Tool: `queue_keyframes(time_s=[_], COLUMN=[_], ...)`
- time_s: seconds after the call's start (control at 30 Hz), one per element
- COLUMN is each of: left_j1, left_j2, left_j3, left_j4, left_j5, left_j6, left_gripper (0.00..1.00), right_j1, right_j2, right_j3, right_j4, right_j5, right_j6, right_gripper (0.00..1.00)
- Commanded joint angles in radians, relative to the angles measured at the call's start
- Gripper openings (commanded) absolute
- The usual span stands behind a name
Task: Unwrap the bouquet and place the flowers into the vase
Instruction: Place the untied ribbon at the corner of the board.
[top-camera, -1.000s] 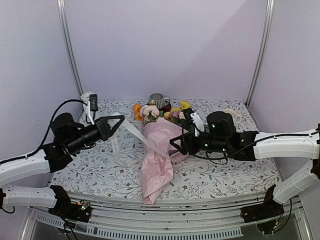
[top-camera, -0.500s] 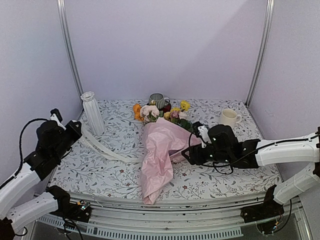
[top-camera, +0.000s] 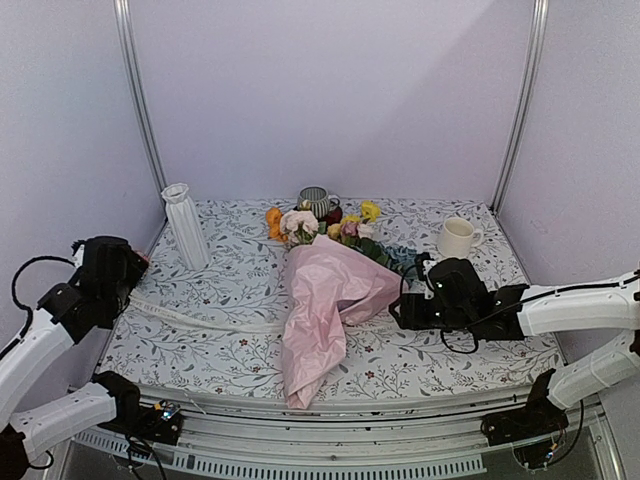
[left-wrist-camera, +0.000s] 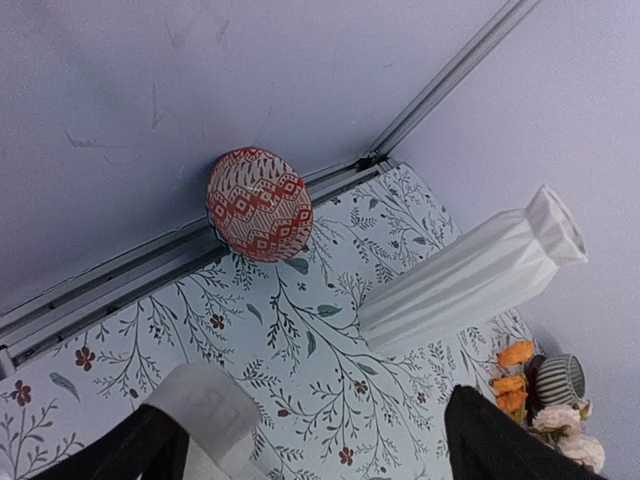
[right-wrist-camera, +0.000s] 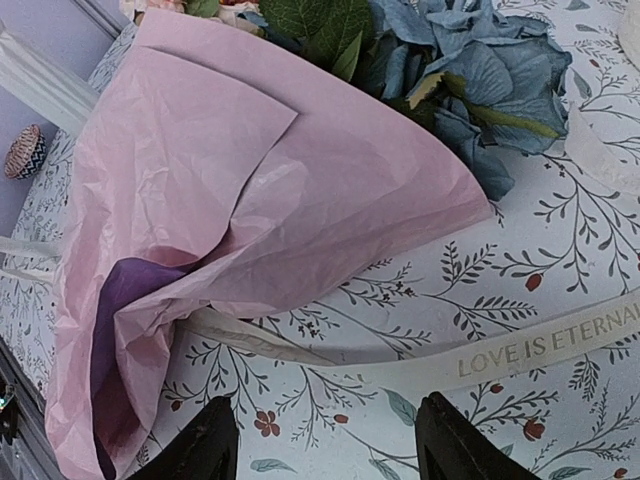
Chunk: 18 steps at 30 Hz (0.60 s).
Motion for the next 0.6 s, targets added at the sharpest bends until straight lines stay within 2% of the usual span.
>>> queue_keyframes(time_s=[0.0, 0.1, 0.17, 0.3, 0.43, 0.47, 0.53, 0.57], left_j1=[0.026, 0.054, 0.057, 0.065, 0.112, 0.113, 0.113, 0.113], left_j2=[0.031, 0.065, 0.092, 0.108, 0.119, 0.120, 0.117, 0.118], left_j3=[0.092, 0.114, 0.120, 0.097, 0.078, 0.077, 0.054, 0.029], left_j4=[-0.097, 0.010, 0.045, 0.104, 0.205, 0.251, 0.379, 0.441], left_j5=[-0.045, 0.159, 0.308, 0.356, 0.499, 0.597, 0.925, 1.076], left_j6=[0.026, 0.141, 0.155, 0.159, 0.337, 0.430, 0.580, 0.609], left_gripper=[0.95, 0.98, 0.98, 0.98, 0.98, 0.98, 0.98, 0.98], right_j1=[-0.012, -0.022, -0.026, -0.027, -0.028, -0.032, -0.048, -0.058], right_j2=[-0.035, -0.028, -0.016, 0.011, 0.020, 0.018, 0.010, 0.003], right_j3=[-0.015, -0.015, -0.013, 0.007, 0.019, 0.019, 0.005, -0.006], right_j4=[0.008, 0.019, 0.042, 0.062, 0.057, 0.047, 0.042, 0.048], right_j5=[0.016, -0.012, -0.047, -0.078, -0.072, -0.066, -0.069, -0.077], right_j6=[0.032, 0.037, 0.035, 0.036, 0.037, 0.042, 0.060, 0.070], right_gripper=[0.63, 0.62, 0.62, 0.62, 0.63, 0.63, 0.62, 0.61])
